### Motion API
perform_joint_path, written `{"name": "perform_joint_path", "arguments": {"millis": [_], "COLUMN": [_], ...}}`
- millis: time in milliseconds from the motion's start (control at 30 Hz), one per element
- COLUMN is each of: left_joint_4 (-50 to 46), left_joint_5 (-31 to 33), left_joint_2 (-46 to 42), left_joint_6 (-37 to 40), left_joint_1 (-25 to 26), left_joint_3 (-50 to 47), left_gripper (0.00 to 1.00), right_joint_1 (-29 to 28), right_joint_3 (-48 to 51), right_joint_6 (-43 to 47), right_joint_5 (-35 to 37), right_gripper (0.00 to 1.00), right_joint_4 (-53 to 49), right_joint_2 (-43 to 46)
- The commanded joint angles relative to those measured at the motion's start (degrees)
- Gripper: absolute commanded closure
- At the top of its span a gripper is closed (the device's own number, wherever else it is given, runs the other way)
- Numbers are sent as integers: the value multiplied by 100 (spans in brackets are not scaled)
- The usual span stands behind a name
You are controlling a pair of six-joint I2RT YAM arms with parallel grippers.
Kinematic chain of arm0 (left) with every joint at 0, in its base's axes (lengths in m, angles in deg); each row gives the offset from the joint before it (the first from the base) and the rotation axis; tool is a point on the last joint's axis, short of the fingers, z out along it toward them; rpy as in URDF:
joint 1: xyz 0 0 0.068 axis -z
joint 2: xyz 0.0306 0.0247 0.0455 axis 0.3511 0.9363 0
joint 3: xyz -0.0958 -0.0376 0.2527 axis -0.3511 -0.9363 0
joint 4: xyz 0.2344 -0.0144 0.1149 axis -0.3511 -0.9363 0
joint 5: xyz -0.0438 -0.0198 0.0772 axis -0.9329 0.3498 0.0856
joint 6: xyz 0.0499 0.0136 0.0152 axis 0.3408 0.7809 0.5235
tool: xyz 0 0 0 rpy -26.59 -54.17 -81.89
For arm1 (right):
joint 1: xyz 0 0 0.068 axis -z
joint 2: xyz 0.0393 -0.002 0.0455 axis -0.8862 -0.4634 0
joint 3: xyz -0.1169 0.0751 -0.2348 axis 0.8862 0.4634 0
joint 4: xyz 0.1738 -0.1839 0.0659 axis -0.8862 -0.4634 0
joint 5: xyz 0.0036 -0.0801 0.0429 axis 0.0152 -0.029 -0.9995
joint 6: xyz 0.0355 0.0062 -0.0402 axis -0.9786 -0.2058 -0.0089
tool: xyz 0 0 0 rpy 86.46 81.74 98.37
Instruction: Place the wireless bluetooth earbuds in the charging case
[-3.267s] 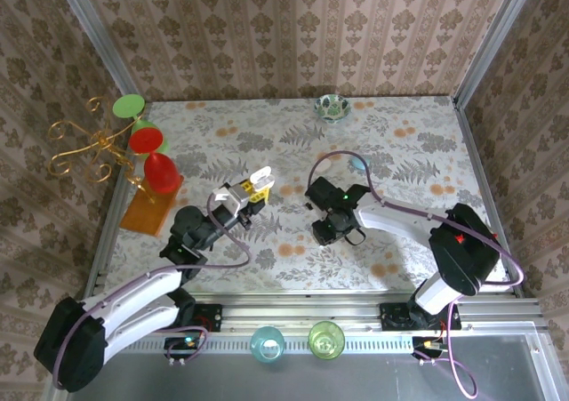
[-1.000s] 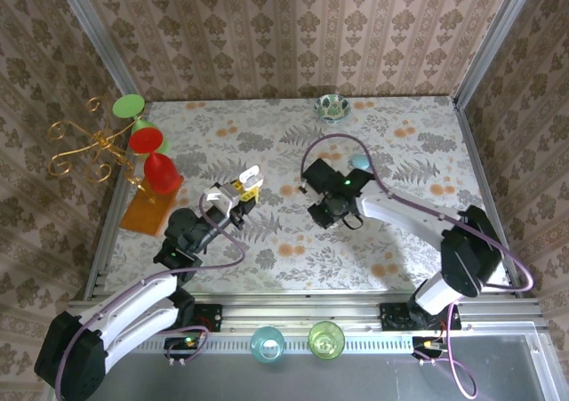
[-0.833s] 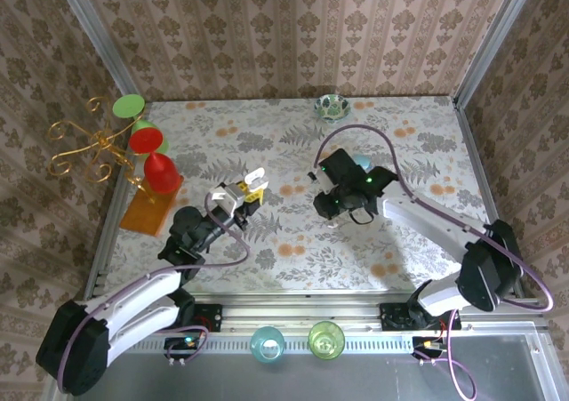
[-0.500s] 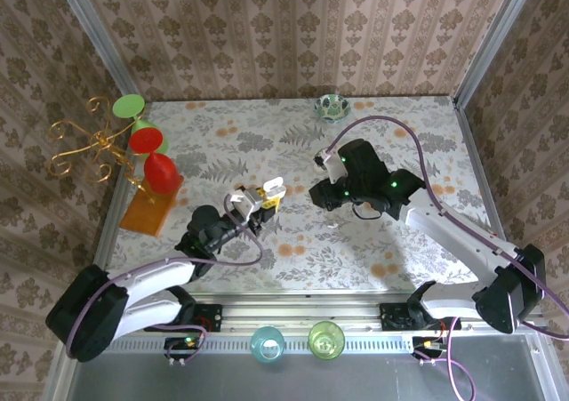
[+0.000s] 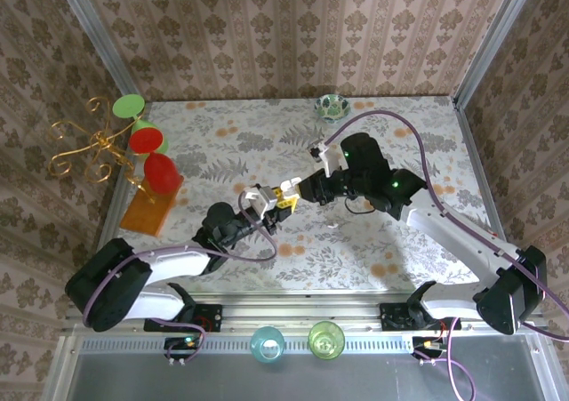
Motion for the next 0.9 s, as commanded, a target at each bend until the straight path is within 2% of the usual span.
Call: {"name": "perform_joint_path", "arguments": {"millis": [0, 500, 867], "left_joint_4": [577, 761, 839], "left_joint_5": [-22, -81, 264], "left_joint_2": [181, 353, 252], "left_joint_6": [-258, -415, -640], "left_joint_1": [65, 189, 199], "left_joint_3": [184, 422, 457], "left_gripper": [100, 100, 100], "right_joint_1": [26, 26, 88], "right_joint_3": [-218, -172, 68], "right_joint_6": [-165, -221, -465], "right_joint_5": [-284, -410, -441], "right_gripper": [77, 77, 78], "right_joint_4": [298, 500, 804], "right_joint_2": [-87, -256, -267]}}
